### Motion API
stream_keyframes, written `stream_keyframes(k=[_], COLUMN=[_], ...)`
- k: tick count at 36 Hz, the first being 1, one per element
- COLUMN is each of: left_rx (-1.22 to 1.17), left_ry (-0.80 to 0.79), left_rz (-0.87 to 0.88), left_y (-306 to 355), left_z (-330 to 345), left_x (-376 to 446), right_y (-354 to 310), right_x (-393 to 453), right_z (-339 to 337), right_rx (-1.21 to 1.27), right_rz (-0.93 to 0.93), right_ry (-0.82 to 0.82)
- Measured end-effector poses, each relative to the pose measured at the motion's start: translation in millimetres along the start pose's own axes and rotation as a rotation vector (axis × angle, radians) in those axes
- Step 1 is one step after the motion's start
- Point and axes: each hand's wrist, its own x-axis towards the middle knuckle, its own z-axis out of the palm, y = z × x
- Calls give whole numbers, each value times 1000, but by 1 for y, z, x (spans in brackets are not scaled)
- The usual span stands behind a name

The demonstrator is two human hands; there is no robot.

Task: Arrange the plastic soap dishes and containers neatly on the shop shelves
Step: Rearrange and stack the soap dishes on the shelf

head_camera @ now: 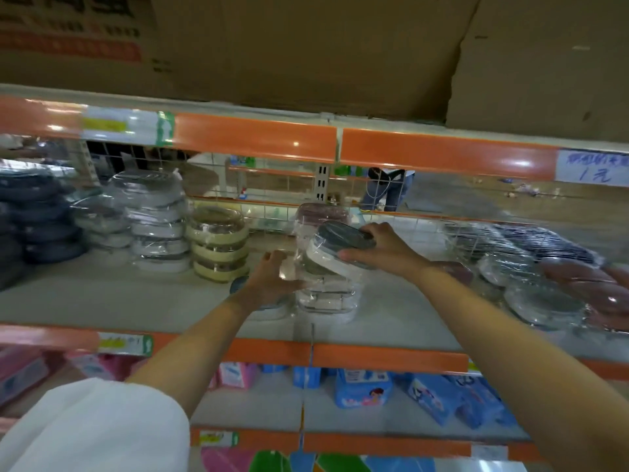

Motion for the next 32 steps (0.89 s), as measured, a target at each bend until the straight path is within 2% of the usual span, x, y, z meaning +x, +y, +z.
stream_keyframes(k=[3, 7, 12, 18, 24, 32], left_rx=[155, 269, 400, 361, 353, 327], left_ry=[0, -9, 99, 148, 121, 66], left_rz=[-46, 51, 13, -112, -98, -107], left_y=[-26, -61, -80, -105, -112, -114], left_z=[-23, -51, -78, -99, -107, -109], left_x=[-8, -21, -34, -38, -42, -41], right_y=[-23, -56, -97, -123, -127, -132], right_x=[11, 22, 37, 53, 61, 72], right_z=[17, 43, 75, 113, 140, 148], right_rx=[14, 43, -11, -257, -506, -638], right_rz=[-63, -133, -154, -217, -151, -106], right_ry=[-17, -79, -129, -214, -350, -438])
